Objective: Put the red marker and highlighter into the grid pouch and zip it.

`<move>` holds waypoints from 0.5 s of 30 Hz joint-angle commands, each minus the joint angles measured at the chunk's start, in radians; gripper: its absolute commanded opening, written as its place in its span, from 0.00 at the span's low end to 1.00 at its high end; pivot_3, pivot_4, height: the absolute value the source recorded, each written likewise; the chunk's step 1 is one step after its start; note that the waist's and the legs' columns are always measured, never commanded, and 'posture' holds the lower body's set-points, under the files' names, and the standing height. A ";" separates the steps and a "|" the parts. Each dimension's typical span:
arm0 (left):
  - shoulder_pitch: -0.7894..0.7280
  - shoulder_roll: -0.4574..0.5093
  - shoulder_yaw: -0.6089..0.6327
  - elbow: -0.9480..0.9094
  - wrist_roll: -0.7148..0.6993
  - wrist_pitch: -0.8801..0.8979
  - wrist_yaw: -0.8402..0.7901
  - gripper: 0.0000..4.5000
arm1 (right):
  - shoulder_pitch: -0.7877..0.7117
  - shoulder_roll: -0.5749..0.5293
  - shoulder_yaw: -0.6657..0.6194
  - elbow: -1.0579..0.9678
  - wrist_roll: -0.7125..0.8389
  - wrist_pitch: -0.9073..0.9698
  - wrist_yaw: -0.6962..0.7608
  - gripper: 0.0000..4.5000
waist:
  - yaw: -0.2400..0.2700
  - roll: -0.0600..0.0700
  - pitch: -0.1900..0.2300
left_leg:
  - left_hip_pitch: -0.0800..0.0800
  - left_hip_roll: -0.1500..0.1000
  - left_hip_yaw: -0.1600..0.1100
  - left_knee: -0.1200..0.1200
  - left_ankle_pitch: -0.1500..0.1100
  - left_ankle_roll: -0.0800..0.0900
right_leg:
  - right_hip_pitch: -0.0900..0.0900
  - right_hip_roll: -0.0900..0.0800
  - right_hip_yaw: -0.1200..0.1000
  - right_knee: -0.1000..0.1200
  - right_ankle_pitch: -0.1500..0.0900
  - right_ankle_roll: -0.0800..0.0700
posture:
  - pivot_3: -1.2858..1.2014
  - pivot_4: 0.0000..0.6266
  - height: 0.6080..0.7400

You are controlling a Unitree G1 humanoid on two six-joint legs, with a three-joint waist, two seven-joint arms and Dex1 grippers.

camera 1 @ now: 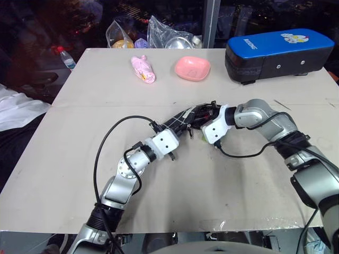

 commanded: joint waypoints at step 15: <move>0.020 -0.044 0.104 -0.028 -0.091 0.052 0.060 0.00 | 0.601 0.326 -0.389 -0.934 0.428 1.449 -0.413 0.99 | -0.003 0.000 -0.001 | 0.000 0.001 -0.008 0.000 0.001 -0.001 | -0.001 0.001 0.000 0.004 0.000 0.000 | 0.52 0.24 0.83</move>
